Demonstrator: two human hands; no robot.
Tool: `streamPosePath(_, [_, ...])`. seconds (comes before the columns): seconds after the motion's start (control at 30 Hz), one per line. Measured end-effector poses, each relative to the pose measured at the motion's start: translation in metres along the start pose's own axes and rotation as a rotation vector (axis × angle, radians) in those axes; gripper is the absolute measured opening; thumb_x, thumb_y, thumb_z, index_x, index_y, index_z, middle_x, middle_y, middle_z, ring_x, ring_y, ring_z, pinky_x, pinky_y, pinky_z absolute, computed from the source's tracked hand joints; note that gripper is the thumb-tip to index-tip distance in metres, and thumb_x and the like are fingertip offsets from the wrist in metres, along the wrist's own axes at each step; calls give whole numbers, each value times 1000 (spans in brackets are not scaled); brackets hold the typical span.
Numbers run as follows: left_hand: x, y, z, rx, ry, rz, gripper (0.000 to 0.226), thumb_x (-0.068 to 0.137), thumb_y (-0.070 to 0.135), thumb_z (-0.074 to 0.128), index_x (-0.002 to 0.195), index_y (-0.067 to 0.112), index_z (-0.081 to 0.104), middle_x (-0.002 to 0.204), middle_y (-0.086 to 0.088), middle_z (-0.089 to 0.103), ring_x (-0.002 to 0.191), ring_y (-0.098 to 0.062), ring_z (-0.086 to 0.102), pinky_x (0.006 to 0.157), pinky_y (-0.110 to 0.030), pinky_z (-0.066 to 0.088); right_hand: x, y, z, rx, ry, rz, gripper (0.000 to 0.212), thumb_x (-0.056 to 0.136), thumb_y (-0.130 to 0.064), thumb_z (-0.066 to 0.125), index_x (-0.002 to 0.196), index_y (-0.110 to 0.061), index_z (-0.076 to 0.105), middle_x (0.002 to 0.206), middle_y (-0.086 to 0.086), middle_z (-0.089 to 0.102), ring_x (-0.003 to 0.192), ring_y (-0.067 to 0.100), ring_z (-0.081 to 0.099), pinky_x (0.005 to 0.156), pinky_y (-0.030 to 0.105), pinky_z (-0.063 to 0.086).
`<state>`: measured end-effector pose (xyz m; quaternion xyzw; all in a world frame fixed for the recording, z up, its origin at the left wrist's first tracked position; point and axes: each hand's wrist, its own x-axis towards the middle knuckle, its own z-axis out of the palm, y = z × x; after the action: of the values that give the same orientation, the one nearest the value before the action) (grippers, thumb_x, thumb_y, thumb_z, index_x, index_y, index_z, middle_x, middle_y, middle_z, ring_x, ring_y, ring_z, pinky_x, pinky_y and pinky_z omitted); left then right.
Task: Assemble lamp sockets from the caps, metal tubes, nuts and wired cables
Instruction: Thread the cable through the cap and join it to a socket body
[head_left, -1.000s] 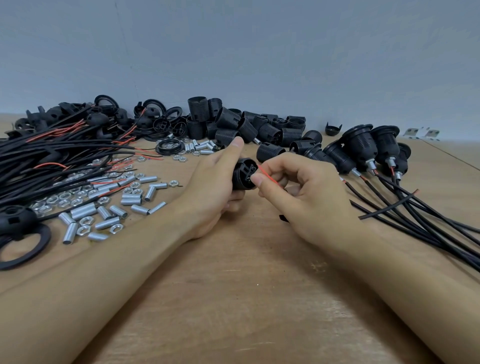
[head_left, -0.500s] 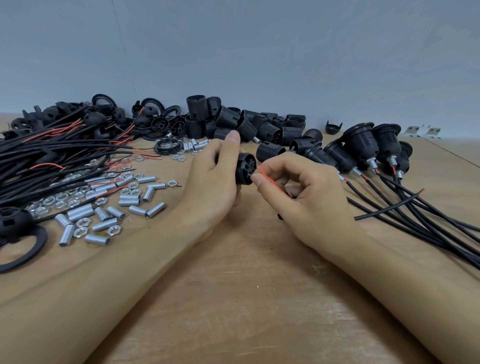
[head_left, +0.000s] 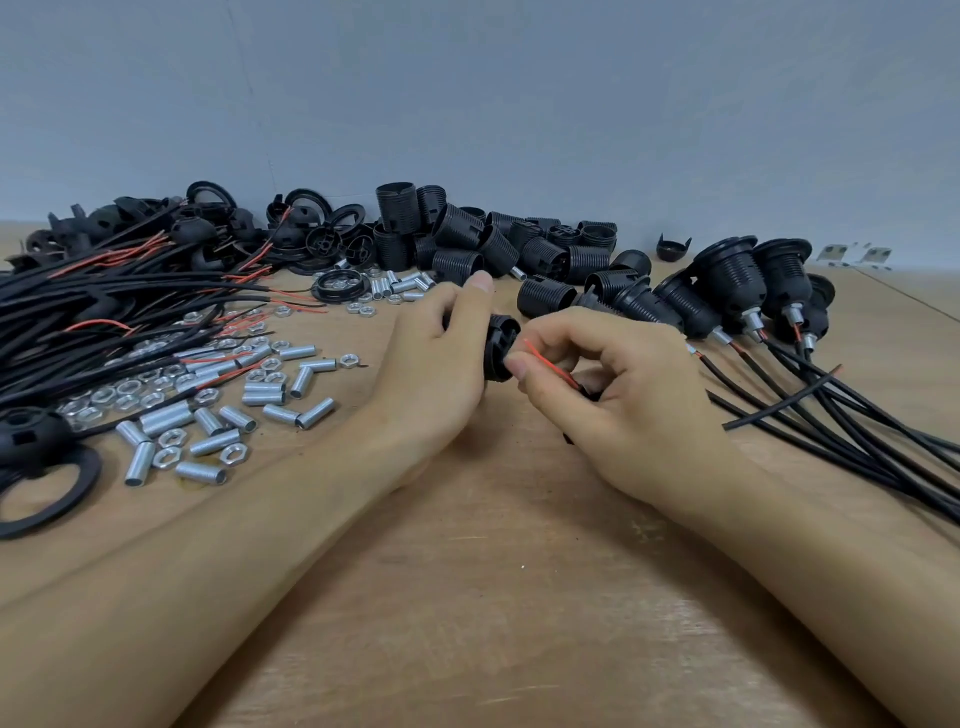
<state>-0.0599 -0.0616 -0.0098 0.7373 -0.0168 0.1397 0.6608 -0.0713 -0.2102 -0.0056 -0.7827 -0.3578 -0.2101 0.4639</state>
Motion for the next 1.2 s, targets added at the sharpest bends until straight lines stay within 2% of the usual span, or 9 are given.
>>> streamPosePath(0.1, [0, 3, 2, -108, -41, -130, 40, 104, 39, 41, 71, 18, 45, 54, 3, 38, 39, -9, 32, 37, -18, 25, 0, -1, 0, 51, 16, 46, 13, 92, -7, 66, 83, -17, 64, 68, -3, 60, 52, 5, 47, 50, 11, 37])
streamPosePath(0.27, [-1, -2, 4, 30, 22, -65, 35, 105, 36, 37, 79, 15, 49, 54, 3, 35, 43, -11, 31, 44, -22, 27, -2, -1, 0, 9, 7, 24, 6, 90, -8, 68, 85, -8, 71, 69, 1, 64, 57, 16, 51, 50, 13, 37])
streamPosePath(0.43, [-1, 0, 4, -140, 4, -158, 38, 105, 37, 39, 73, 16, 45, 52, 5, 38, 37, -8, 33, 37, -17, 27, 0, -1, 0, -3, 20, 40, 5, 89, -8, 70, 84, -8, 72, 70, 3, 67, 55, 8, 51, 51, 10, 35])
streamPosePath(0.57, [0, -1, 4, -140, -10, -127, 35, 104, 42, 42, 83, 15, 49, 62, -1, 39, 45, -10, 33, 42, -23, 26, -1, 0, -3, -8, 13, 40, 5, 90, -14, 70, 88, -11, 74, 70, 0, 67, 55, 9, 51, 50, 23, 41])
streamPosePath(0.67, [2, 0, 1, -237, 3, -150, 37, 103, 41, 44, 74, 20, 49, 55, 5, 44, 39, -7, 36, 37, -17, 31, 0, 1, -7, -28, -36, -12, 12, 93, -21, 65, 97, -14, 74, 80, 0, 69, 64, 17, 58, 57, 33, 46])
streamPosePath(0.8, [3, 1, -1, -311, 6, -135, 36, 104, 41, 44, 78, 17, 50, 58, 2, 44, 38, -7, 33, 35, -17, 27, 3, 4, -4, -67, -19, -61, 24, 97, -12, 53, 110, -5, 71, 98, 2, 60, 83, 10, 58, 72, 22, 45])
streamPosePath(0.9, [0, 2, 2, -351, 18, -85, 36, 104, 39, 44, 79, 15, 50, 59, 0, 40, 39, -9, 30, 38, -18, 26, 3, 3, -1, -15, 49, -53, 20, 96, -7, 56, 111, -5, 70, 94, -1, 58, 77, 14, 57, 65, 20, 43])
streamPosePath(1.03, [-4, 6, 7, -408, 64, 106, 37, 107, 32, 38, 79, 11, 49, 61, -12, 38, 39, -12, 27, 40, -19, 24, 2, -1, 1, 207, 161, 83, 15, 94, -5, 62, 108, -10, 66, 81, -5, 61, 66, 14, 58, 58, 14, 44])
streamPosePath(1.2, [-8, 9, 7, -371, 116, 201, 36, 108, 32, 35, 81, 11, 48, 62, -16, 44, 40, -17, 30, 38, -18, 25, 1, -6, 6, 162, 208, 56, 17, 90, 0, 66, 93, -17, 69, 79, -10, 64, 66, 10, 58, 56, 23, 53])
